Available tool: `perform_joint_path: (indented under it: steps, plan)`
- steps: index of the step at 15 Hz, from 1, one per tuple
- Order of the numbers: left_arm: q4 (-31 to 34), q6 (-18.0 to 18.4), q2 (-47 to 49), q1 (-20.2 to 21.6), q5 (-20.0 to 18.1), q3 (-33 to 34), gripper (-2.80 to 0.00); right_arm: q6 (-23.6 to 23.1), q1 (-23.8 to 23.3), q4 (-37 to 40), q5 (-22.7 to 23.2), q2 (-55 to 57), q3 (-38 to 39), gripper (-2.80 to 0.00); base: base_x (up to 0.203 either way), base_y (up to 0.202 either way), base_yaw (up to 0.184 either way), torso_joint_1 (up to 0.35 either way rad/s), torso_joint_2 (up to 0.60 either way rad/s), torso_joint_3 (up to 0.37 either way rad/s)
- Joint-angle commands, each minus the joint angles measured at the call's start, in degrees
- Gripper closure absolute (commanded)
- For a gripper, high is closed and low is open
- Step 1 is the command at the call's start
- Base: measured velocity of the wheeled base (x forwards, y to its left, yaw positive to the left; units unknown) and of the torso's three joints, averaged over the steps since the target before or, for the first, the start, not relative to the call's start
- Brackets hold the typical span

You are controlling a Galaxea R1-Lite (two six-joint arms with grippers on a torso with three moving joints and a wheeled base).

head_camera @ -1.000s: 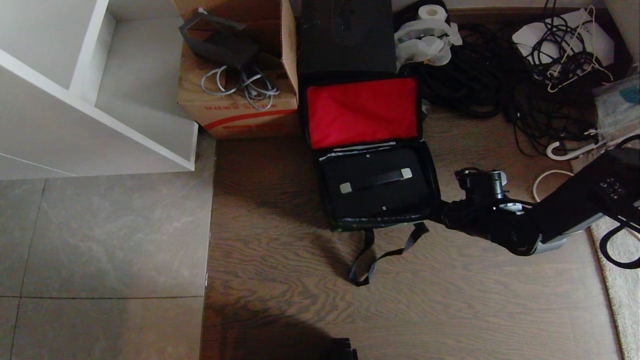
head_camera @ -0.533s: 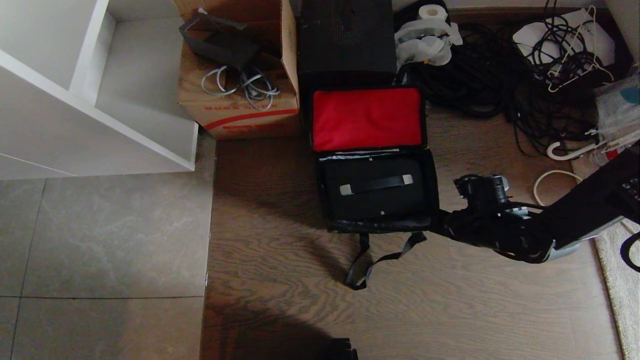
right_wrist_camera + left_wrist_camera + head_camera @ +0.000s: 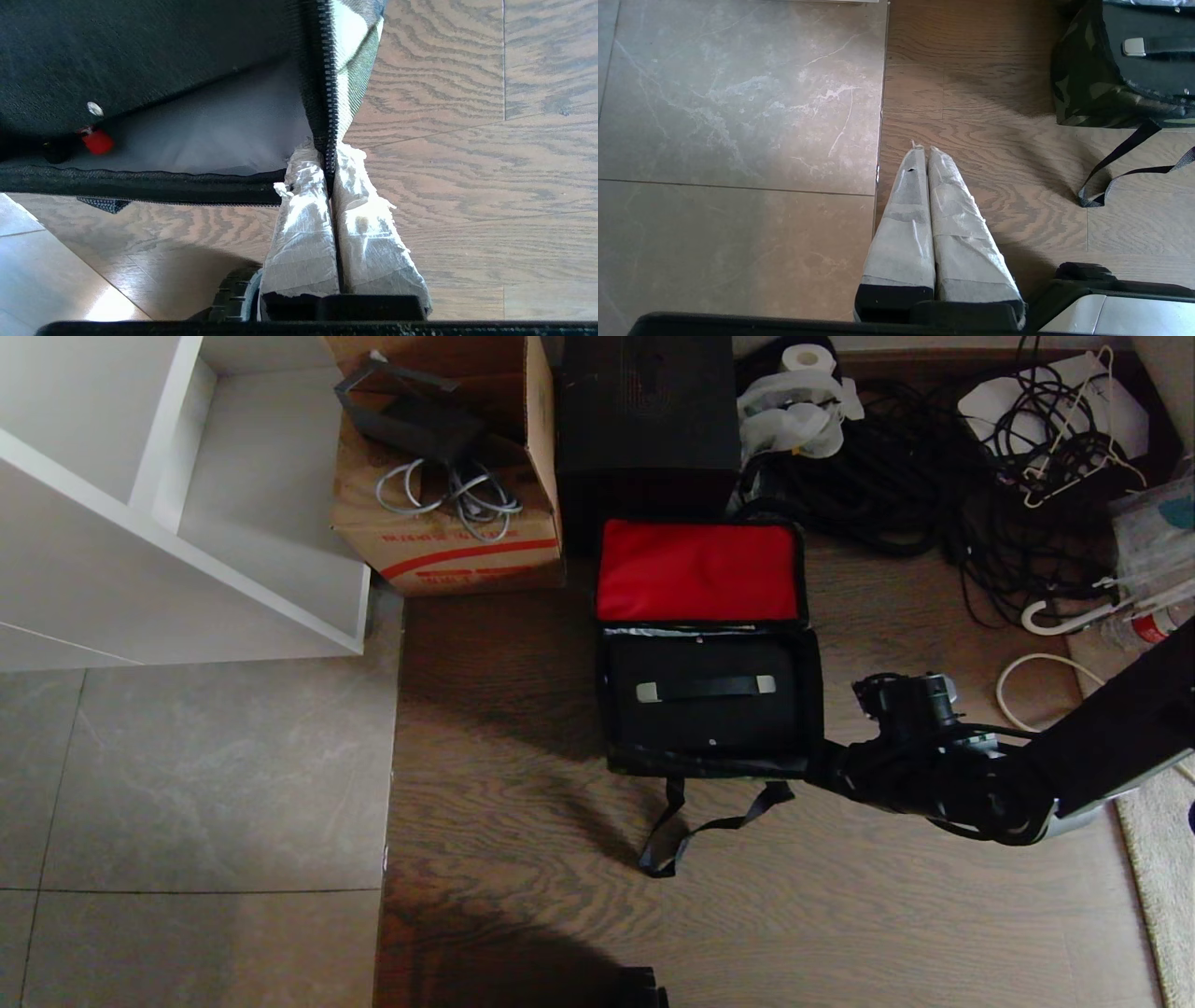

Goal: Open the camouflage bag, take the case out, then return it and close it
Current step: Grip the handle

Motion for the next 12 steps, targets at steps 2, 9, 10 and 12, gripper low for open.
perform_joint_path:
  steps: [2,9,10,12]
  plan:
    - [0.0,0.0,-0.1,0.0,0.0,0.5,0.0,0.1,0.4,-0.5,0.1,0.7,-1.8,0.0,0.0,0.0,0.0,0.0,0.0,0.0]
    - [-0.1,0.0,-0.1,0.0,0.0,0.5,0.0,0.4,0.8,0.1,4.0,-2.5,0.4,-2.8,0.0,0.0,0.0,0.0,0.0,0.0]
    - [0.0,0.0,0.0,0.0,0.0,0.5,0.0,0.5,0.7,0.2,5.3,-5.1,1.7,-2.8,0.0,0.0,0.0,0.0,0.0,0.0]
    - [0.0,0.0,0.0,0.0,0.0,0.5,0.0,0.8,0.7,0.5,8.2,-11.9,6.8,-2.8,0.0,0.0,0.0,0.0,0.0,0.0]
